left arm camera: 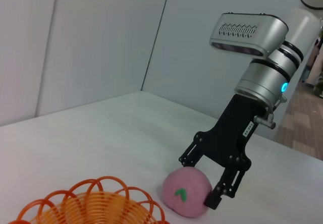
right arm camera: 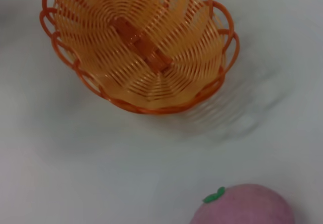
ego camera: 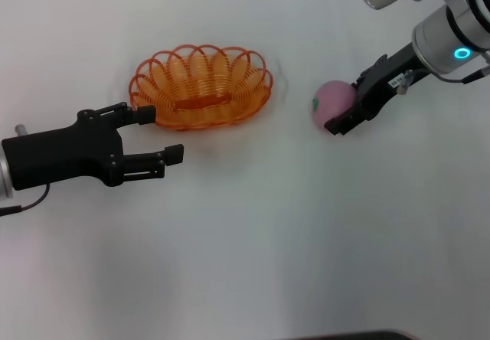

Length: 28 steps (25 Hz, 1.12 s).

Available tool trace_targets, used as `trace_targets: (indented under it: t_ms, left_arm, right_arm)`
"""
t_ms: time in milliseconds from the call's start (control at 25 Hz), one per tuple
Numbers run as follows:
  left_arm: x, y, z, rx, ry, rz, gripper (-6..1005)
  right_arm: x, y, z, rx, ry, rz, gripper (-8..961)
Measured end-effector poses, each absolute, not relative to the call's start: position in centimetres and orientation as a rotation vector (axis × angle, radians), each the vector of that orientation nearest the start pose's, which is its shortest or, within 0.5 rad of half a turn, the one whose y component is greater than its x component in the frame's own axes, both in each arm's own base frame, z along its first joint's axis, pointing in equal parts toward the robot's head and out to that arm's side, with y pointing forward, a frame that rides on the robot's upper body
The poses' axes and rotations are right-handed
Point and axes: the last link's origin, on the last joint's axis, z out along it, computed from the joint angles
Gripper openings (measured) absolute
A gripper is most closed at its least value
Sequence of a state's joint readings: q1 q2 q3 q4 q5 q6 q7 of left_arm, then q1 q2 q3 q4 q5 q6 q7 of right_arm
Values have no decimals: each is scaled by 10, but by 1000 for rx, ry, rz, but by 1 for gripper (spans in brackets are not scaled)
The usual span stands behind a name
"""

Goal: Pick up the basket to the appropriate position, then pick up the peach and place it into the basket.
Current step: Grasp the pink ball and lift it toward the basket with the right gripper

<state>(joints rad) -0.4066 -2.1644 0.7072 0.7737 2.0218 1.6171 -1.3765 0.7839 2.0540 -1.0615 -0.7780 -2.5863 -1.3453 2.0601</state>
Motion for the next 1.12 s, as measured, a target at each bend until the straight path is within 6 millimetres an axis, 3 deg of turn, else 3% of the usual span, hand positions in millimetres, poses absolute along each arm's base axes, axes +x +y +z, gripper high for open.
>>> trace_targets:
  t_ms: [120, 560, 920, 1120]
  left_arm:
    - [-269, 293, -17, -2744, -660, -723, 886]
    - [-269, 292, -19, -2747, -671, -730, 886]
    - [-269, 292, -18, -2748, -668, -729, 886]
    - [-269, 293, -18, -2749, -665, -729, 886]
  right_arm:
    - [235, 392, -17, -2741, 802, -411, 879]
    - [232, 393, -16, -2749, 780, -410, 472]
    - [231, 393, -14, -2755, 779, -407, 353]
    - [218, 393, -1, -2772, 750, -379, 312]
